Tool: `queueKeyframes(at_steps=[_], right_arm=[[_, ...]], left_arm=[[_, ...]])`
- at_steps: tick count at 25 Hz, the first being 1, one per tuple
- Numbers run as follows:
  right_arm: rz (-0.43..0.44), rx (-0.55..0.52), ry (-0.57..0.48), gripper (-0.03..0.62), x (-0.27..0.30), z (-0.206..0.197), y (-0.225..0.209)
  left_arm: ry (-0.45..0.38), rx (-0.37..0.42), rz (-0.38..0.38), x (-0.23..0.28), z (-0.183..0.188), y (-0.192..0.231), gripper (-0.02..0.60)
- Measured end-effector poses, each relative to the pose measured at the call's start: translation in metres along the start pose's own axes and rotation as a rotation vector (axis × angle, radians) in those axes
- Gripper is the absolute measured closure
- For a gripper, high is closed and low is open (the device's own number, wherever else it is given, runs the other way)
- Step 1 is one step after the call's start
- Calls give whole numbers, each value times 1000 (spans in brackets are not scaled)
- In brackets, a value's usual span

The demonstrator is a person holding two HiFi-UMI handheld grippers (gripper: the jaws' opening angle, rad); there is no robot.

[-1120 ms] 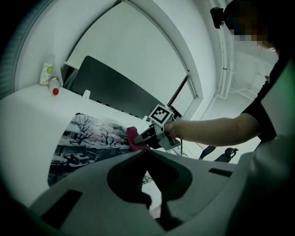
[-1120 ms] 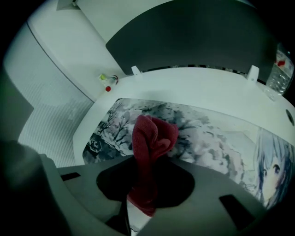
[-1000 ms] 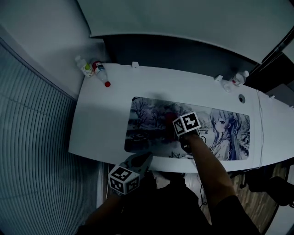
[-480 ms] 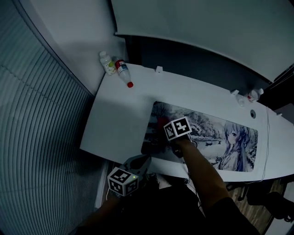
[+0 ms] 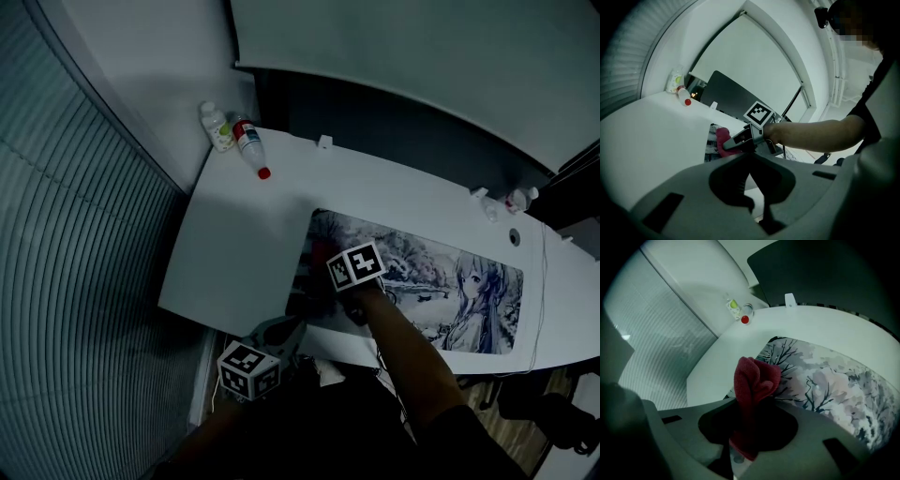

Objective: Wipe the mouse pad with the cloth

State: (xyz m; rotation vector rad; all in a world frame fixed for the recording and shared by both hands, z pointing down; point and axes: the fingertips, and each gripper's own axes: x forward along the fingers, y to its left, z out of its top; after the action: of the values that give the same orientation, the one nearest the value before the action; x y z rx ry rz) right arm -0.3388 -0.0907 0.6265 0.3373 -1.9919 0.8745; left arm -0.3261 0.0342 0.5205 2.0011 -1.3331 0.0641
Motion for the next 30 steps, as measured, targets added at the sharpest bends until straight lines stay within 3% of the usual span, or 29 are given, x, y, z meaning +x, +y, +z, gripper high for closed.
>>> queueKeyframes(at_steps=[14, 21, 30], right_arm=[[-8, 153, -148, 484, -23, 54, -43], [40, 234, -134, 484, -25, 51, -77], [43, 286, -145, 484, -76, 12, -152]], left_arm=[[18, 14, -39, 21, 14, -6, 575], [46, 14, -28, 42, 7, -22, 575], [91, 34, -64, 93, -8, -80, 575]])
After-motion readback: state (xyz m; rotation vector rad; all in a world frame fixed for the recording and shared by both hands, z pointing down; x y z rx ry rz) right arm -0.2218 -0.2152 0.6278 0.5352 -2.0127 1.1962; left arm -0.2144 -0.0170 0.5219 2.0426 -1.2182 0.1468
